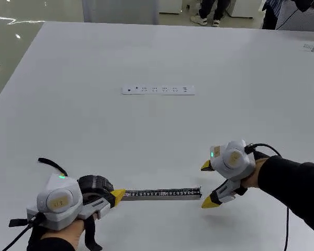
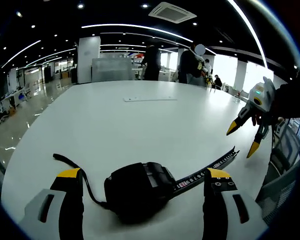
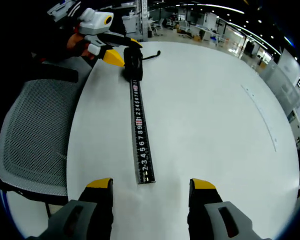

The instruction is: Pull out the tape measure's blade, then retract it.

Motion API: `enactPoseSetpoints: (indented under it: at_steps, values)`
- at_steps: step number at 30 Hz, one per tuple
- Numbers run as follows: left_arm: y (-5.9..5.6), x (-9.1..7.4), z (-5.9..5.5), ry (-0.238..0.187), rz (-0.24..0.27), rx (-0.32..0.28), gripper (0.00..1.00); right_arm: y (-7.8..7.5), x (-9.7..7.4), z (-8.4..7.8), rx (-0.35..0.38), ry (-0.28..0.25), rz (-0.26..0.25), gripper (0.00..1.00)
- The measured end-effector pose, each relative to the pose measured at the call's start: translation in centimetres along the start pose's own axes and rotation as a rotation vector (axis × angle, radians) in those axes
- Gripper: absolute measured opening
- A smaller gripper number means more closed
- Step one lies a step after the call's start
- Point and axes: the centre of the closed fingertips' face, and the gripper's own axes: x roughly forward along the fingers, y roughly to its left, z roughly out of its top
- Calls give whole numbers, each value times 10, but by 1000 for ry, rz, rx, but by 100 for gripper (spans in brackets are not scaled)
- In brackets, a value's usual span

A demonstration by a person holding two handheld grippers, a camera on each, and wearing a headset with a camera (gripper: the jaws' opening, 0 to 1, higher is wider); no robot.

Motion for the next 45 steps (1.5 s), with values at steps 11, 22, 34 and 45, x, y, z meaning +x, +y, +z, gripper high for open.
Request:
enactPoseSetpoints:
  at_steps: [11,22,34,45]
  values:
    - [-1,0,1,-5,3,-3,99,3,11,-5,-60,42,27,38]
    - [3,2,-2,-6,22,-12,99,4,16,-7,-80,57,42,24]
    - [5,2,-2,-10,36,-24,99,10,22,-8,-90,62,53,12]
    - [5,5,-2,-26,53,-49,99,8,22,-9,-126,78,53,11]
